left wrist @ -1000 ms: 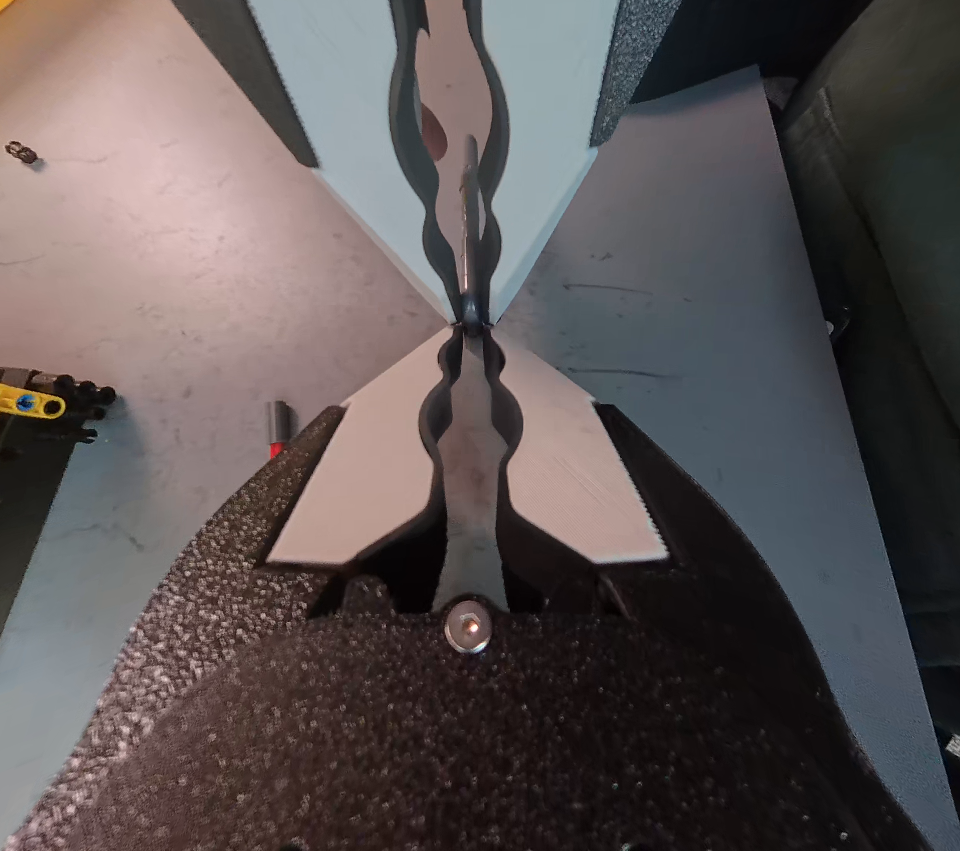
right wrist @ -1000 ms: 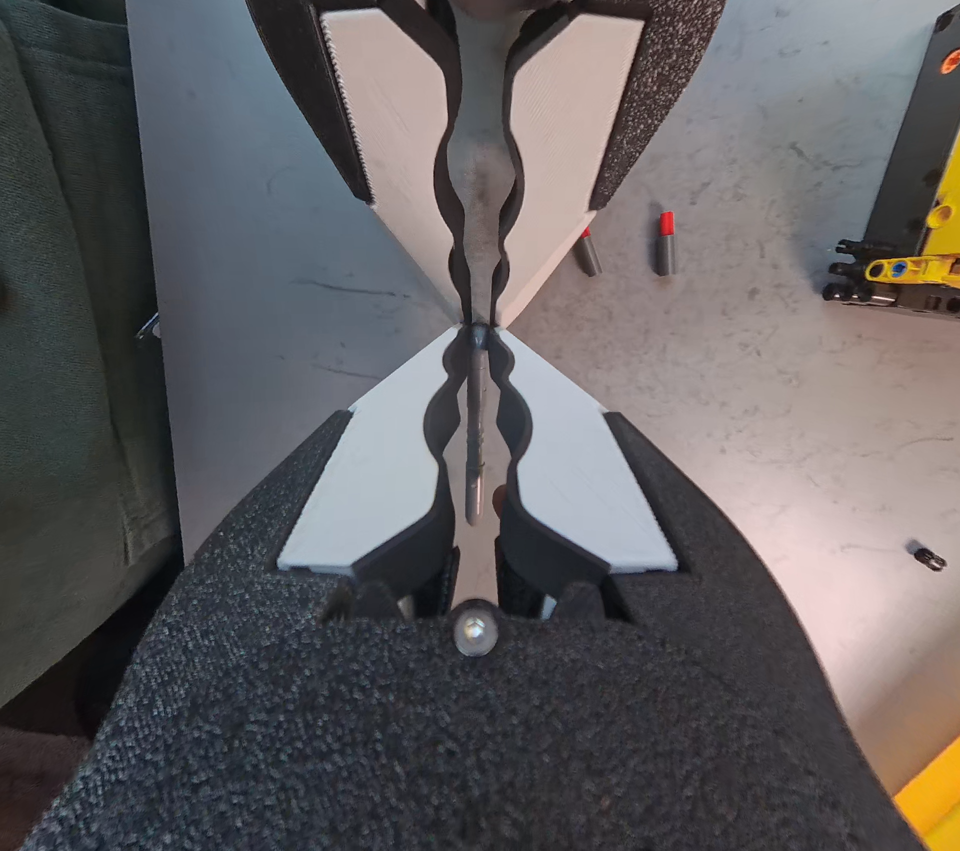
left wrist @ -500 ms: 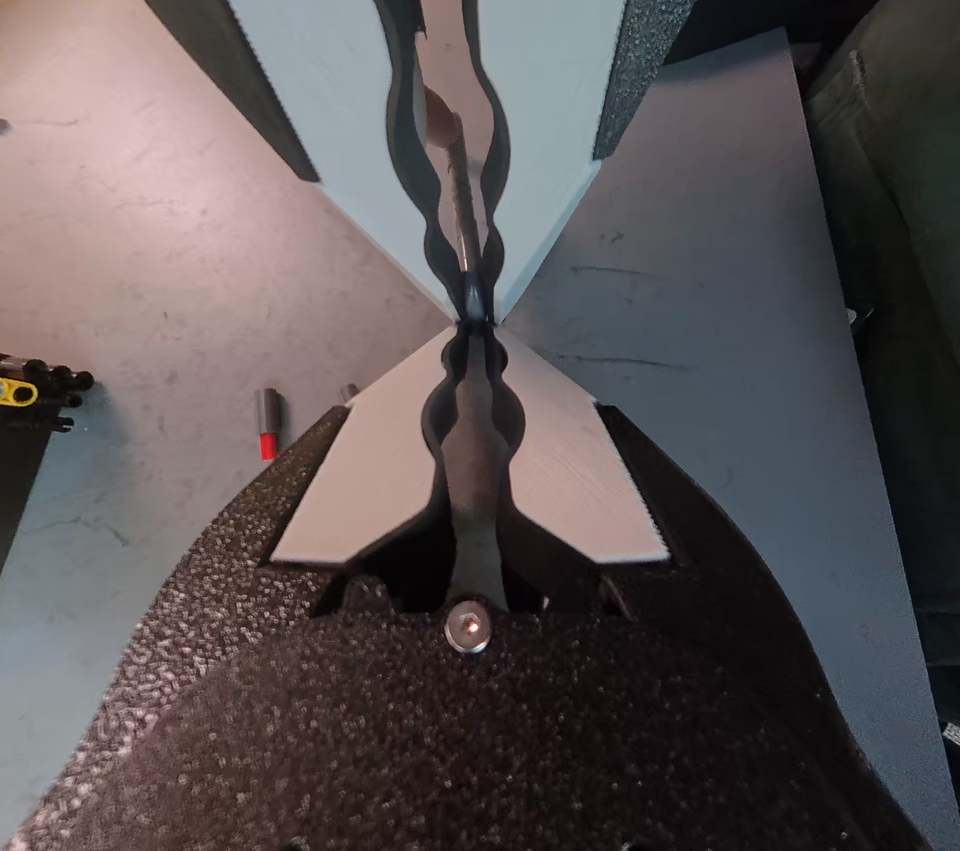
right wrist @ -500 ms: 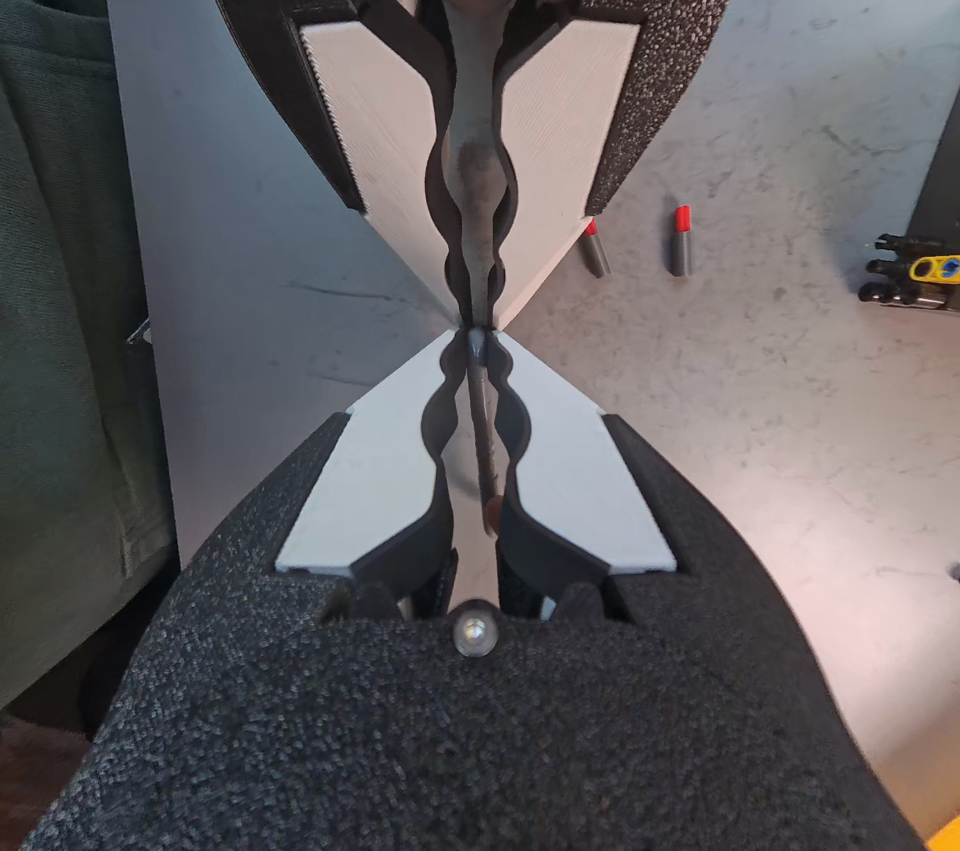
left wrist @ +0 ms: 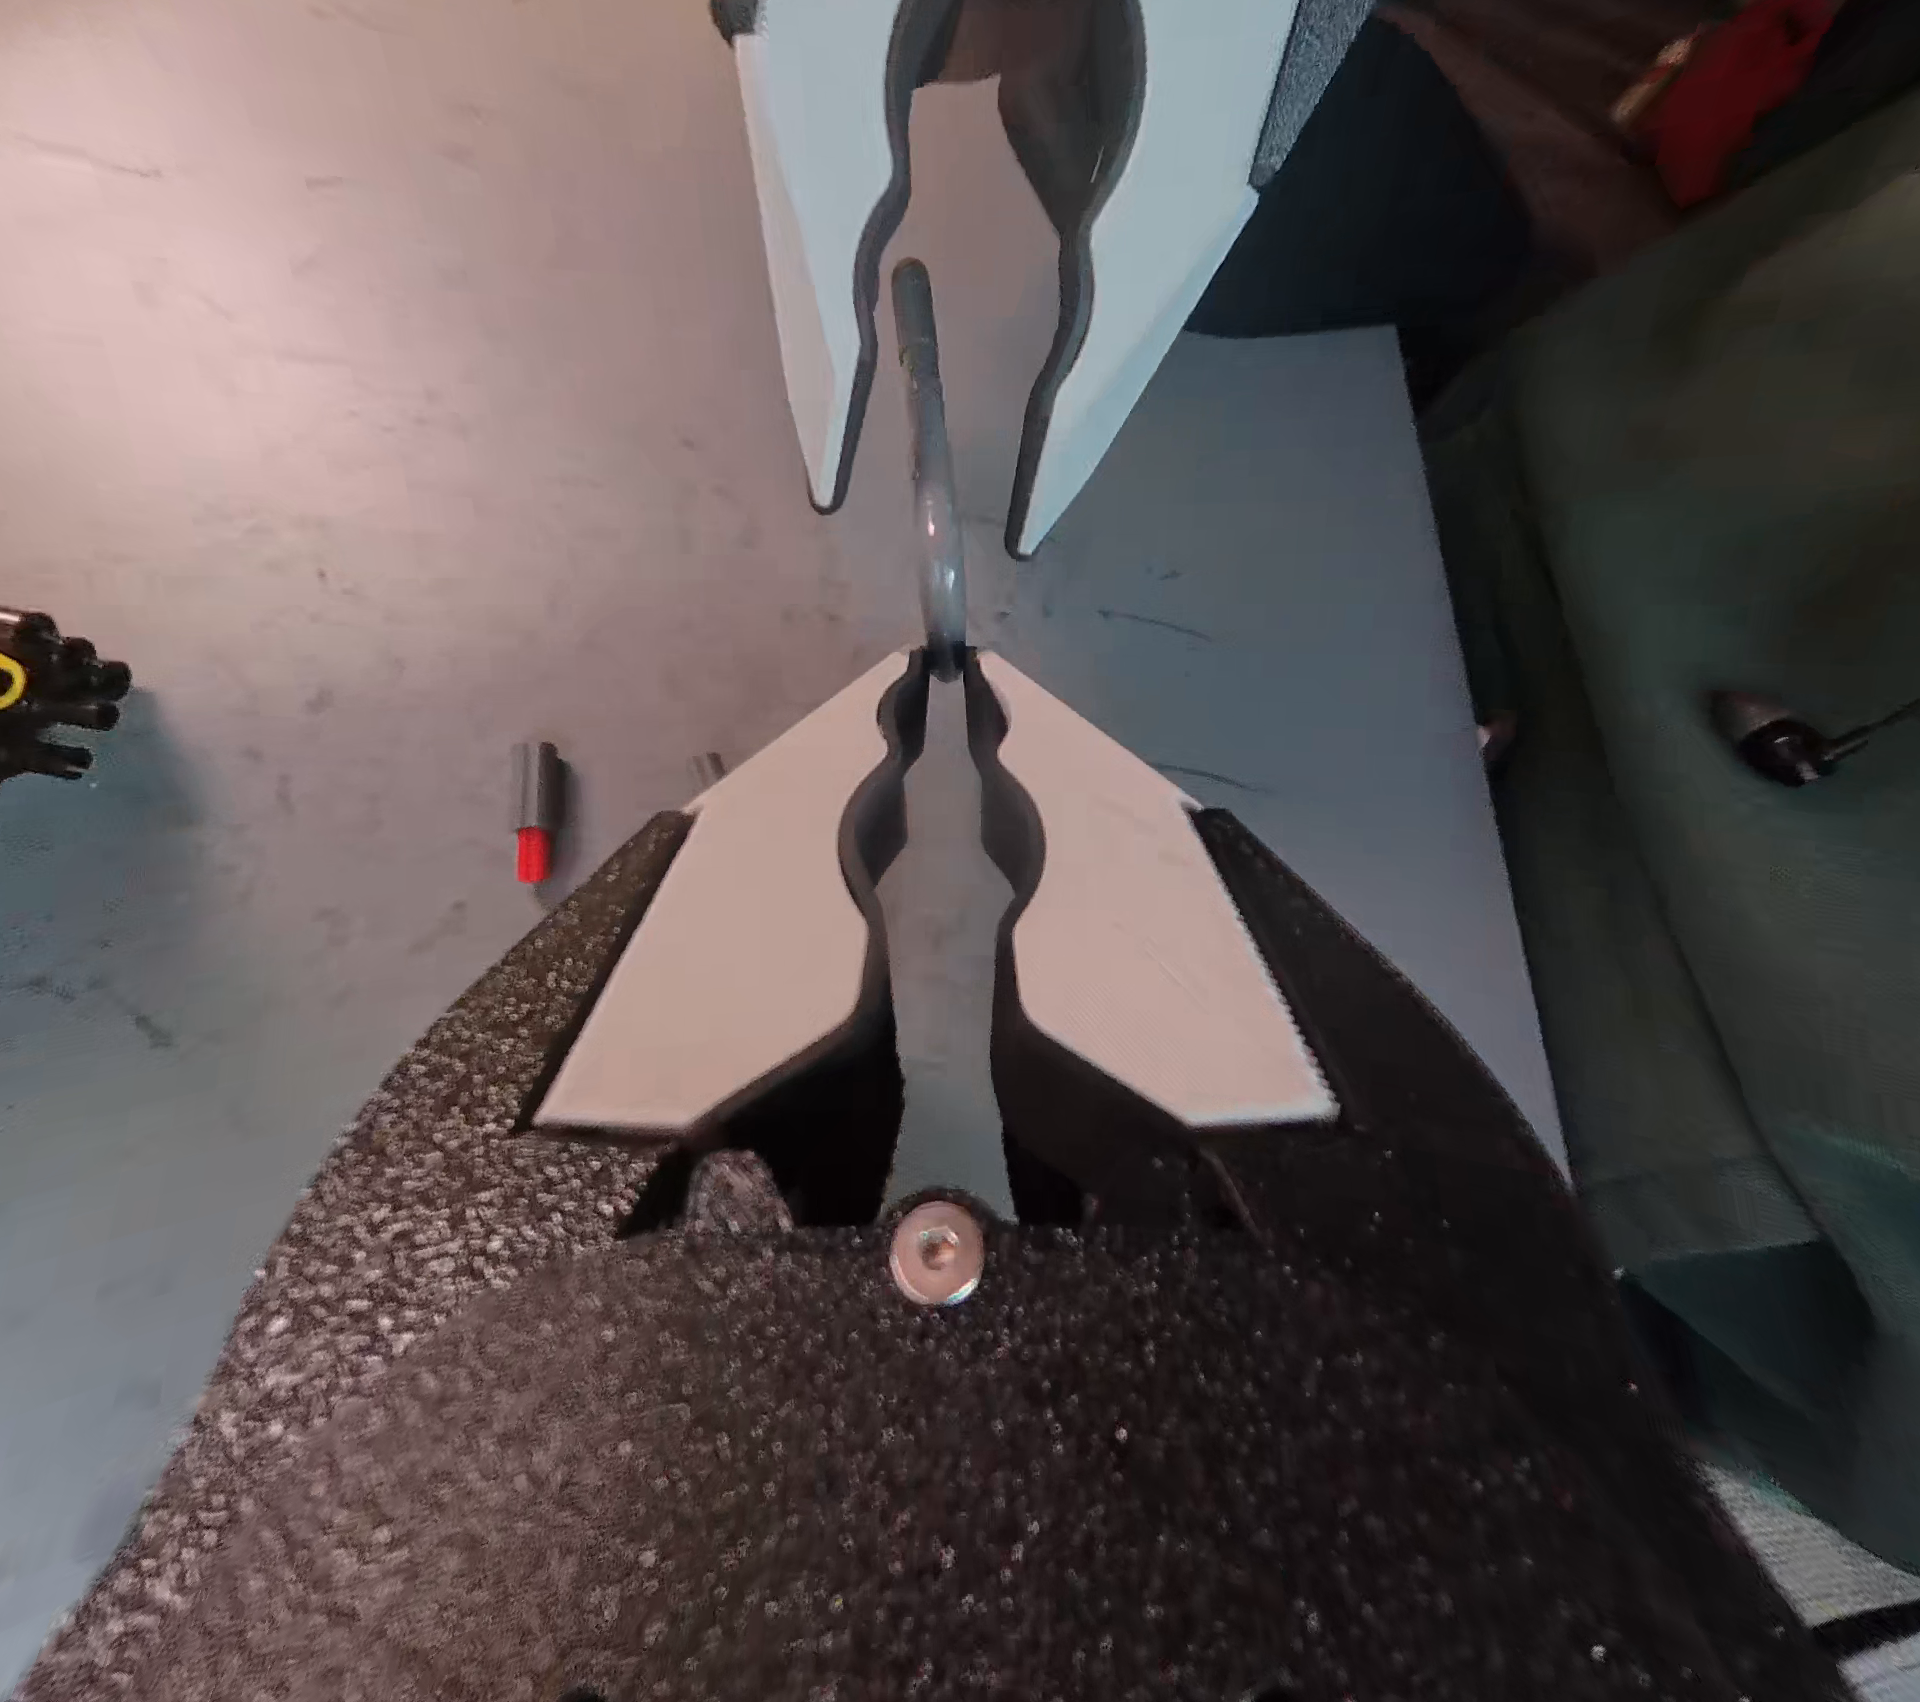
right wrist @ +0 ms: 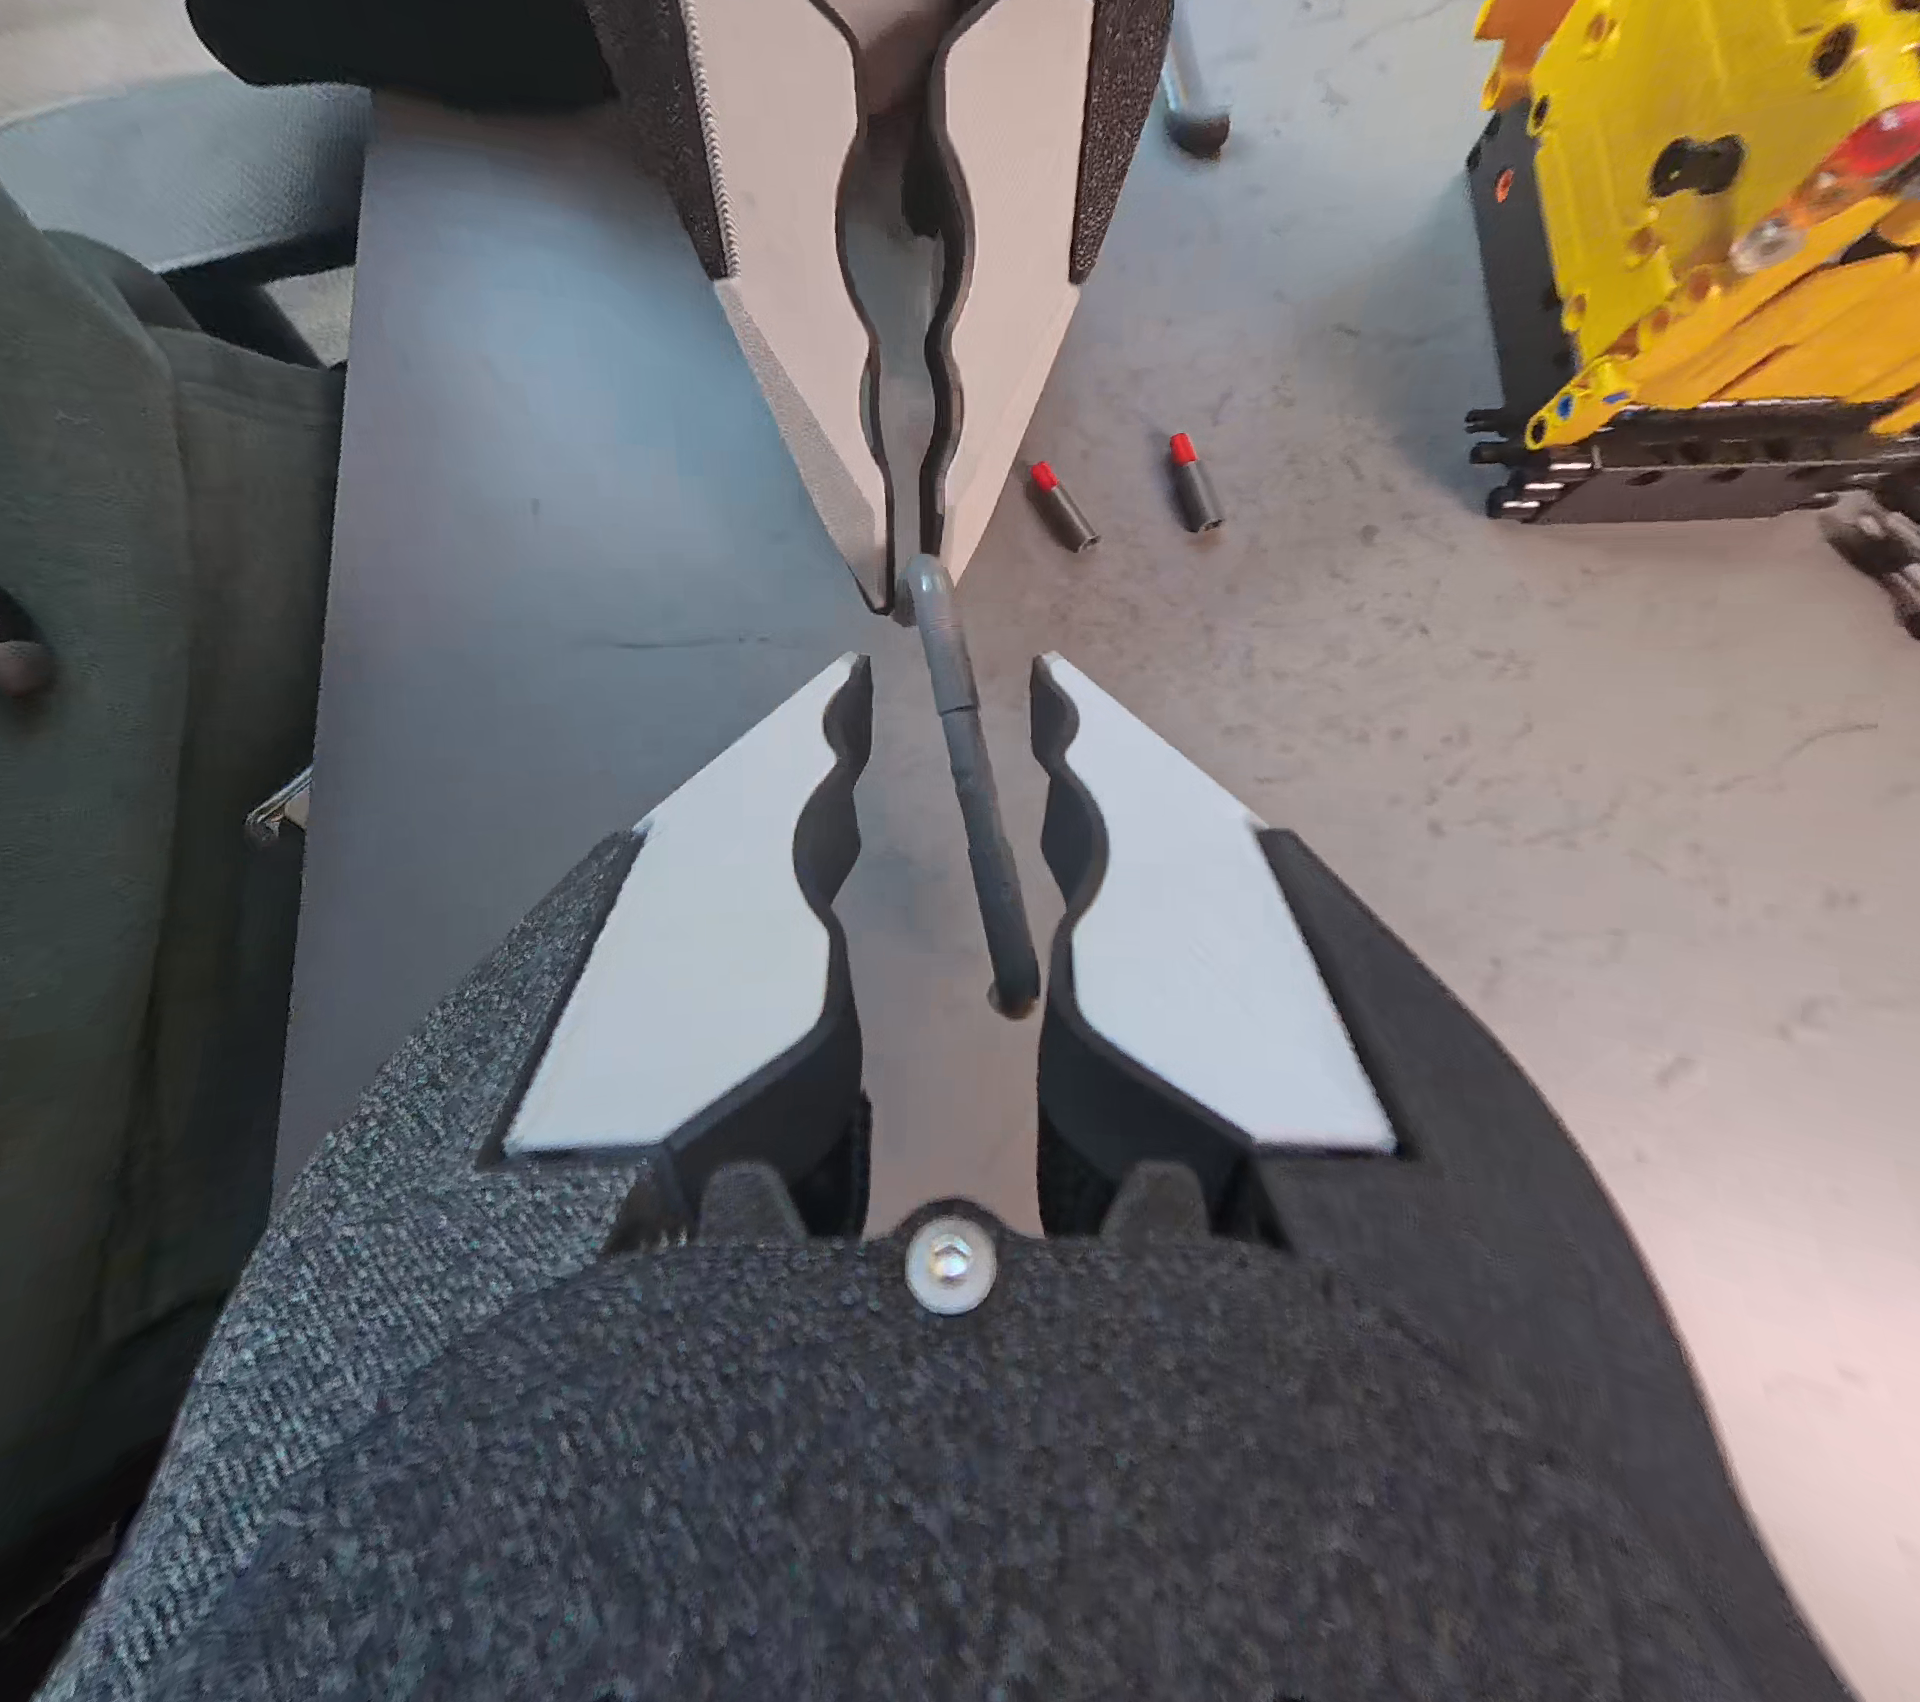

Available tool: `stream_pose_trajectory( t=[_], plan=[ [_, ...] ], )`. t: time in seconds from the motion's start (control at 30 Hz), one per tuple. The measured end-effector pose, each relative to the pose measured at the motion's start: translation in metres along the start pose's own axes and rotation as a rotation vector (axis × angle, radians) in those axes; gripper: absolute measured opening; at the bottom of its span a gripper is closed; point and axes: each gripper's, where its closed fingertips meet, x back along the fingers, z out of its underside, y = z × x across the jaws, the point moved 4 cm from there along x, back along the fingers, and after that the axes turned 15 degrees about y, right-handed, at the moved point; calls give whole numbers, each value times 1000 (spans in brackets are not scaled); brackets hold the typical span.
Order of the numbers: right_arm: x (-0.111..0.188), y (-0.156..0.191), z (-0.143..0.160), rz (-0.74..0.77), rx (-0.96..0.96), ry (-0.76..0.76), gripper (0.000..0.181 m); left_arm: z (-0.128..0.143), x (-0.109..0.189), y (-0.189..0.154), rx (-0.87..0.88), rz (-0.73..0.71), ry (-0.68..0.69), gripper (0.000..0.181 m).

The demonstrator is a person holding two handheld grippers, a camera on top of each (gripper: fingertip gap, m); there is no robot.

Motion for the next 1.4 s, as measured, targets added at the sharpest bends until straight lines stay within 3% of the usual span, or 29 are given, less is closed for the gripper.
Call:
stream_pose_trajectory(
  t=[0.07, 0.3, 0.4, 0.57, 0.7, 0.87, 1.07, 1.2, 1.4],
  plan=[
    [5, 0, -3, 37, 40, -52, 32, -3, 7, 0, 66, 89, -60, 6],
    [21, 0, -15, 402, 270, -107, 34, -12, 32, -2, 295, 451, -269, 6],
    [26, 3, -20, 435, 317, -157, 31, -12, 34, -2, 333, 527, -297, 6],
    [35, 4, -26, 417, 346, -214, 7, -14, 39, -5, 332, 592, -337, 6],
    [43, 0, -28, 313, 258, -281, 7, -17, 48, -6, 278, 568, -374, 11],
    [48, -8, -26, 230, 150, -324, 7, -17, 53, -6, 175, 410, -359, 25],
    [32, -6, -30, 305, 227, -277, 7, -20, 56, 8, 254, 373, -420, 24],
    [19, -5, -41, 365, 290, -275, 7, -10, 51, 15, 219, 262, -330, 8],
    [8, -16, -42, 351, 284, -277, 11, 5, 59, 27, 103, 56, -221, 7]
  ],
)
